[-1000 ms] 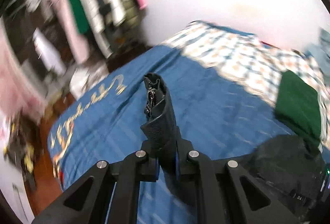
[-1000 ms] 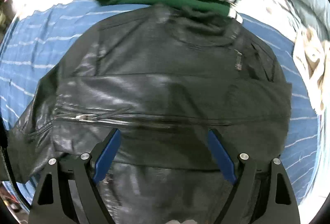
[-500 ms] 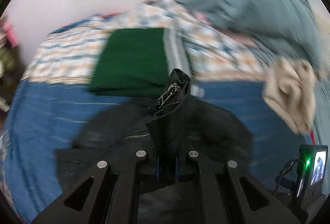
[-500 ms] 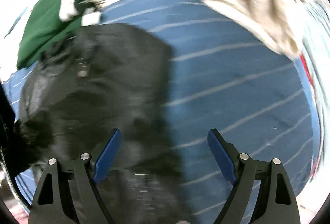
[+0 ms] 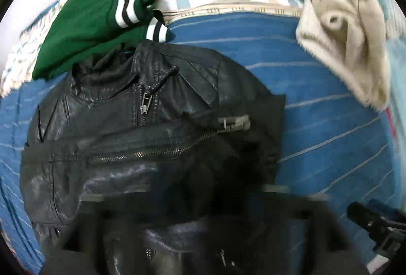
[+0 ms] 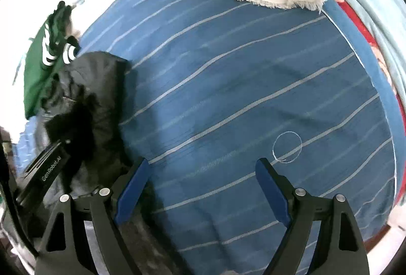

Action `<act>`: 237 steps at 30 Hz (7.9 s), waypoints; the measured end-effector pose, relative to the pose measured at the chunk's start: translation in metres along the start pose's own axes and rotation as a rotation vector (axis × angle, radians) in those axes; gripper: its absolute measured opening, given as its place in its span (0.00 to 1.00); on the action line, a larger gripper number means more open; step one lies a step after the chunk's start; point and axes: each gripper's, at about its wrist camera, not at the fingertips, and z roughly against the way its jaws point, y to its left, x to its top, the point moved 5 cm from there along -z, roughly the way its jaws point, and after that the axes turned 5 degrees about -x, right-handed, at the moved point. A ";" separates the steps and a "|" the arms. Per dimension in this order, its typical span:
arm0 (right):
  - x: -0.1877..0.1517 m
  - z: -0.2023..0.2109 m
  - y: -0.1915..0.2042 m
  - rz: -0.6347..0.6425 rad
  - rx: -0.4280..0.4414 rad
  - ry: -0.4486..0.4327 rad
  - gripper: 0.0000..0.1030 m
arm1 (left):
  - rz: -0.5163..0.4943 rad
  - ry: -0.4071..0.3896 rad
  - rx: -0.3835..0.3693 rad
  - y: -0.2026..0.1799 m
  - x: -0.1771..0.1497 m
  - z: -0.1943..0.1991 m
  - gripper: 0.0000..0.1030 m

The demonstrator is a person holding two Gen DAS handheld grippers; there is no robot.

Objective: Fold large clothes

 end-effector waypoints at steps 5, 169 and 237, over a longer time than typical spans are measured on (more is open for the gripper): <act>-0.004 0.013 0.016 0.001 0.161 0.083 0.85 | 0.092 -0.066 -0.021 0.027 -0.001 0.046 0.95; 0.017 -0.013 0.097 -0.116 0.390 0.180 0.19 | 0.517 0.057 0.373 0.360 -0.216 0.094 0.98; 0.060 -0.018 -0.089 -0.264 0.646 0.121 0.66 | 0.539 0.115 0.083 0.102 -0.099 -0.046 1.00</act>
